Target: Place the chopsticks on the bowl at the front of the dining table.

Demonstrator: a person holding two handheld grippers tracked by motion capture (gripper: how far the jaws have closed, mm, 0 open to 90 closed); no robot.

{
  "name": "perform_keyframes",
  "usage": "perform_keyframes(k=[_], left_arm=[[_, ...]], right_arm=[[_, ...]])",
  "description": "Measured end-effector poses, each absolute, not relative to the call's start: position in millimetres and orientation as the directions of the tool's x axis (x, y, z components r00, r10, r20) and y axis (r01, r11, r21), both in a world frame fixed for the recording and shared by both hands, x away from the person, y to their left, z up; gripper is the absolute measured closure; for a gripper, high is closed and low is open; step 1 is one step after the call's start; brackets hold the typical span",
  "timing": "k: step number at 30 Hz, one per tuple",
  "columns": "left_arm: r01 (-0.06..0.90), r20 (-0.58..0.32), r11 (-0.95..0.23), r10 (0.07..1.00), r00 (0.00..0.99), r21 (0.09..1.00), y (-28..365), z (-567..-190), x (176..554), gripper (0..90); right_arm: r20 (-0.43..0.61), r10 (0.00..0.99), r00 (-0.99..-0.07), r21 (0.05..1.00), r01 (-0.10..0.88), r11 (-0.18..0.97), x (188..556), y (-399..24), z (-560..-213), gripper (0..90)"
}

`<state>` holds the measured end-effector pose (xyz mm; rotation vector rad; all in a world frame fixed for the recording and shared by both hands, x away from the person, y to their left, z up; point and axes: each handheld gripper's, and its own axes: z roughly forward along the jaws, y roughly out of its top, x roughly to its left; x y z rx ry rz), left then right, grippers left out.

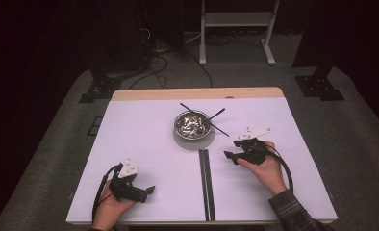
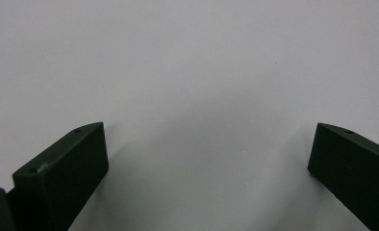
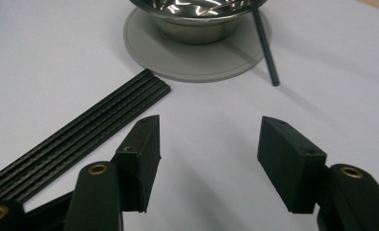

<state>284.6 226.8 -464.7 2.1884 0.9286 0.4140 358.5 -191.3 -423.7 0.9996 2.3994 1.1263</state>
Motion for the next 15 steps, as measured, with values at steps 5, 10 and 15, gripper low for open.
perform_keyframes(k=[5,10,15], left_arm=[[0.494,0.018,-0.488,0.724,0.69,0.719,226.7,-464.6,284.4,0.0],[0.495,0.016,-0.488,0.724,0.69,0.719,226.7,-464.6,284.6,0.0],[0.494,0.017,-0.489,0.723,0.69,0.719,226.7,-464.6,284.5,0.0]], right_arm=[[0.022,0.686,-0.728,0.758,0.459,0.463,357.6,-182.0,-429.1,38.9],[0.039,0.668,-0.743,0.749,0.464,0.473,357.4,-174.0,-435.9,37.6],[0.045,0.653,-0.756,0.741,0.464,0.486,353.0,-164.1,-439.8,37.3]])
